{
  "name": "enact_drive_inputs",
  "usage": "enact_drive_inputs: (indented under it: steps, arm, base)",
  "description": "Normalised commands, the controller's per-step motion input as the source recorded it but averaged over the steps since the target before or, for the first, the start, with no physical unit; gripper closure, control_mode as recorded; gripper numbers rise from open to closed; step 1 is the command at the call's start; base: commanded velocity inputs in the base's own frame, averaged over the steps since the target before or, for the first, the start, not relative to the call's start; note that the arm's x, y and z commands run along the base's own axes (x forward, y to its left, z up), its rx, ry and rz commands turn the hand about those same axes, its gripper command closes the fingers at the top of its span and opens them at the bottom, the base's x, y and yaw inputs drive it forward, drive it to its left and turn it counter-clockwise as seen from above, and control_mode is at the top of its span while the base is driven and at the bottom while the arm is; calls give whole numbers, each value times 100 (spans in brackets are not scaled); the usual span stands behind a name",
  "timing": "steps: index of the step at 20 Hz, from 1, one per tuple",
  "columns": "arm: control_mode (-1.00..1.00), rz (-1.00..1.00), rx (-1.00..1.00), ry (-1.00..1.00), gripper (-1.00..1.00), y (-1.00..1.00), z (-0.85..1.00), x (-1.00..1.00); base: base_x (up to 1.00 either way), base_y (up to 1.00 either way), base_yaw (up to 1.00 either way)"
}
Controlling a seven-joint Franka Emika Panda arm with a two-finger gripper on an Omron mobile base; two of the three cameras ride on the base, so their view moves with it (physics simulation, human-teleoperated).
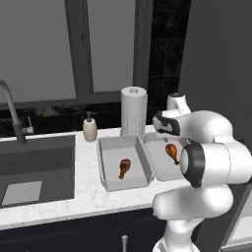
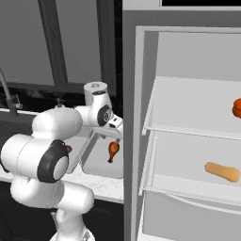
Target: Place one squash and one chicken drumstick in each tupperware on the nearby counter, to pack two identical lunches.
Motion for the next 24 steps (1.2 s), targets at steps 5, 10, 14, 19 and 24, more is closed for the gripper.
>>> enact_drive_inputs:
  steps: [5,10,14,19,24]
  arm:
    - [-100,-3,1,0,-100,2,68,-100]
    - [-100,0,-1,-6,-100,13,0,-100]
    - [-100,12,-12,-7,-100,59,-3,-100]
    - [100,0,0,0,-100,0,0,0]
    - [100,0,0,0,-100,0,0,0]
  base:
    - [0,0,0]
    - [0,0,0]
    - [0,0,0]
    - [-100,41,16]
    - [-100,-53,5]
